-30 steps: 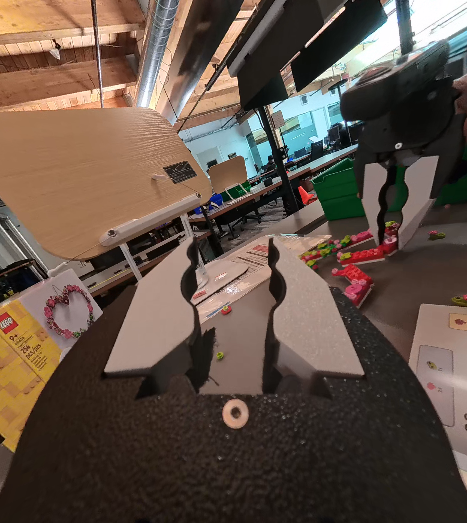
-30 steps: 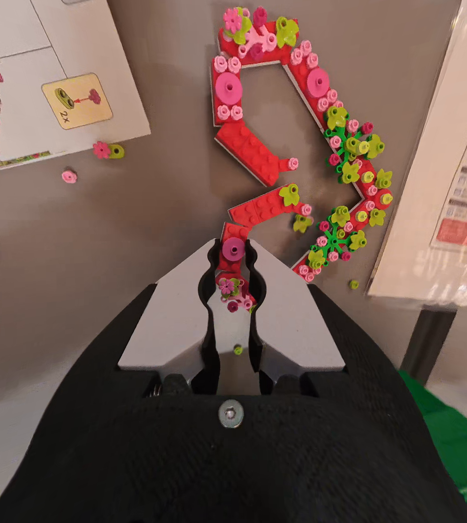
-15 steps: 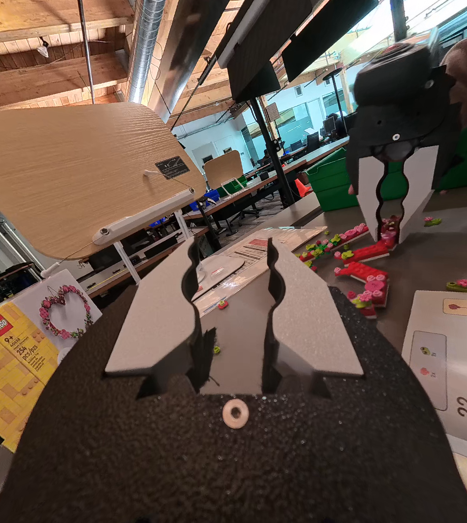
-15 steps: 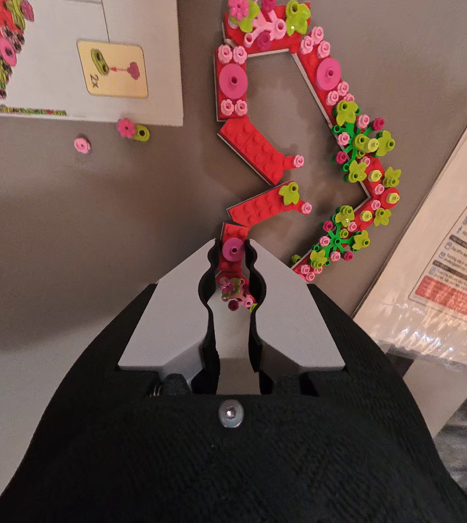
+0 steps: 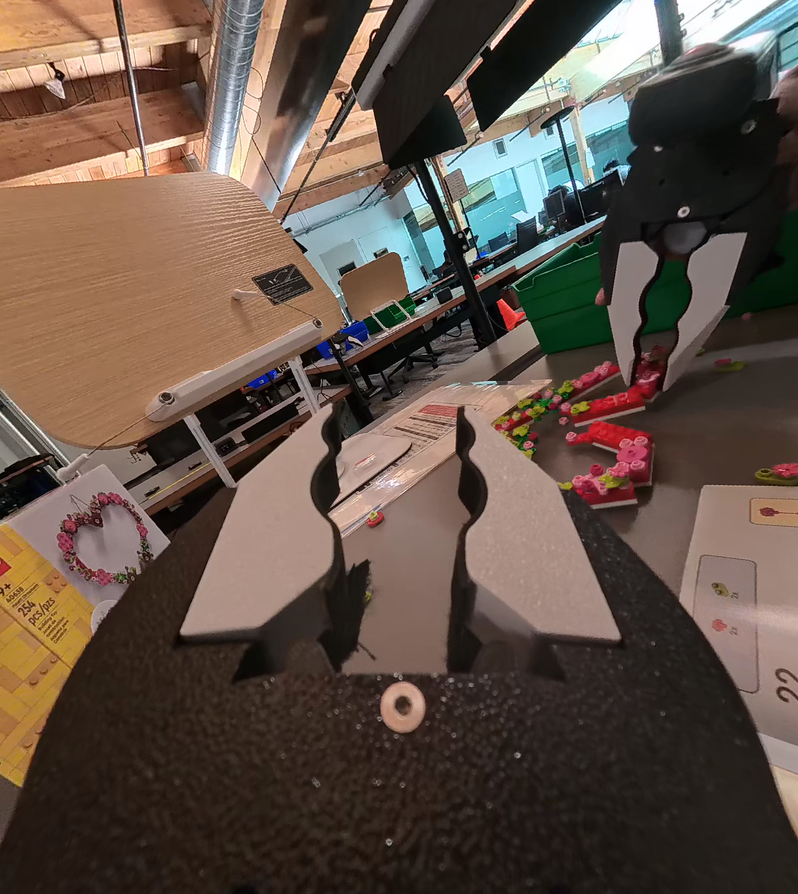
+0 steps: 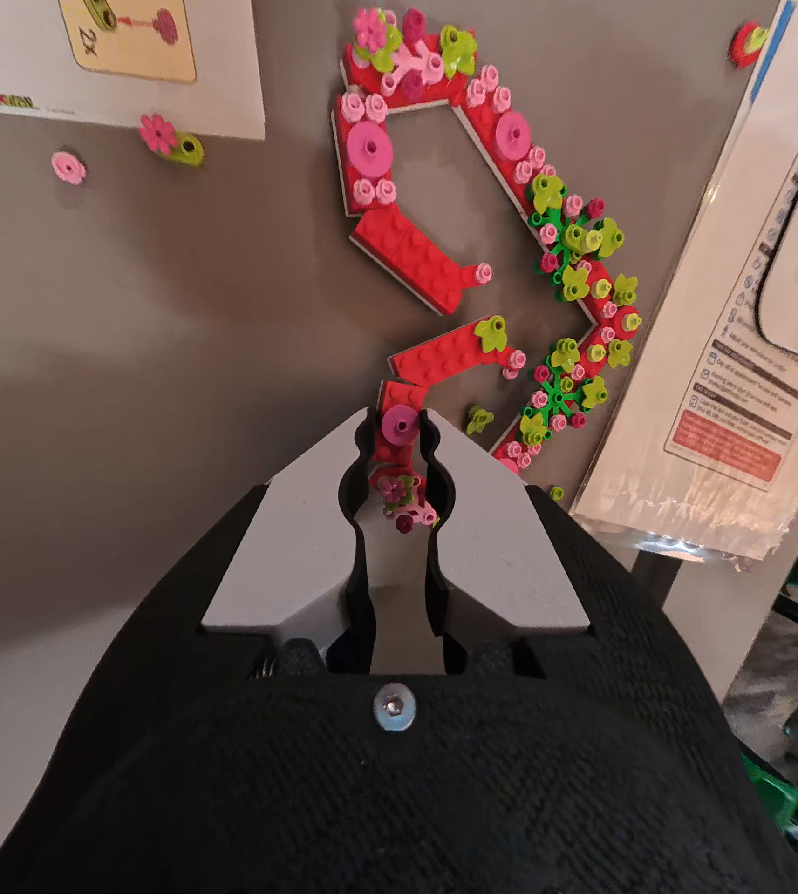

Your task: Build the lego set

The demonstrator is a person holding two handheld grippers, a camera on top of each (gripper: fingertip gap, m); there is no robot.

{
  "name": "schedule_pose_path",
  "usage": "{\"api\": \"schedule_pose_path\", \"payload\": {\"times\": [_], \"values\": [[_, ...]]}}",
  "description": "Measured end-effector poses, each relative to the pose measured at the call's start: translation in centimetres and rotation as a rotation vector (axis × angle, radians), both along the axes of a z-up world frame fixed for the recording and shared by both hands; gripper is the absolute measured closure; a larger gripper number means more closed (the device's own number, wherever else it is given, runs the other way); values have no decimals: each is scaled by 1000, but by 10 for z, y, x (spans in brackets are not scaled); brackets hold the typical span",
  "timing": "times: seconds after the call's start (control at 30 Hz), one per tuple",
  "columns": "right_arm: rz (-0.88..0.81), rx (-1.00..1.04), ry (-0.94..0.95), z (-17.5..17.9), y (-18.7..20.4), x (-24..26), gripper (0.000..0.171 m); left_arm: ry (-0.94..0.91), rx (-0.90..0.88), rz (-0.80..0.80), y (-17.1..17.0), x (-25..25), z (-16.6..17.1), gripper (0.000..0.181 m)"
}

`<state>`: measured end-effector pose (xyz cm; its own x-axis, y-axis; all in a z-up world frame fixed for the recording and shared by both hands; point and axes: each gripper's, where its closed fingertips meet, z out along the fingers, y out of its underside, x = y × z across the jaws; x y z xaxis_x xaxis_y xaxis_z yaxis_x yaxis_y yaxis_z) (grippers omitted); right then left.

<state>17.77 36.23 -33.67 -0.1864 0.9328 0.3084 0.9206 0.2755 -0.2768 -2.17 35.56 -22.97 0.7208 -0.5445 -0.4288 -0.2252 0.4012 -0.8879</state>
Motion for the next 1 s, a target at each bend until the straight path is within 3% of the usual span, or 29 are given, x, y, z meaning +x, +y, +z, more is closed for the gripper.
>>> {"api": "schedule_pose_path", "payload": {"times": [0.17, 0.23, 0.3, 0.47, 0.53, 0.63, 0.7, 0.8, 1.0], "values": [[-15, -69, -44, -9, -2, 7, 154, -1, -2, 1, 0, -1, 0, 135], [-15, -149, -30, -5, -9, 5, 141, -4, -5, 0, 0, -1, 0, 135], [-35, -210, -5, 7, -10, -1, 139, -6, -5, 0, 0, 0, -1, 136], [-26, -36, -19, 29, 32, -17, 149, 2, -6, -7, 0, 1, -2, 135], [-216, 1, -80, 27, 59, -17, 157, 6, -6, -8, -1, 2, -3, 135], [-574, -270, -95, 13, 56, -23, 163, 17, -5, -13, -2, 3, -4, 135], [-695, -444, -20, 12, 49, -38, 166, 26, -4, -17, -2, 4, -6, 135], [-783, -521, -45, 7, 46, -36, 167, 35, -3, -25, -2, 6, -7, 136], [-853, -465, -67, -3, 58, -28, 163, 46, -4, -37, -3, 9, -9, 136]]}}
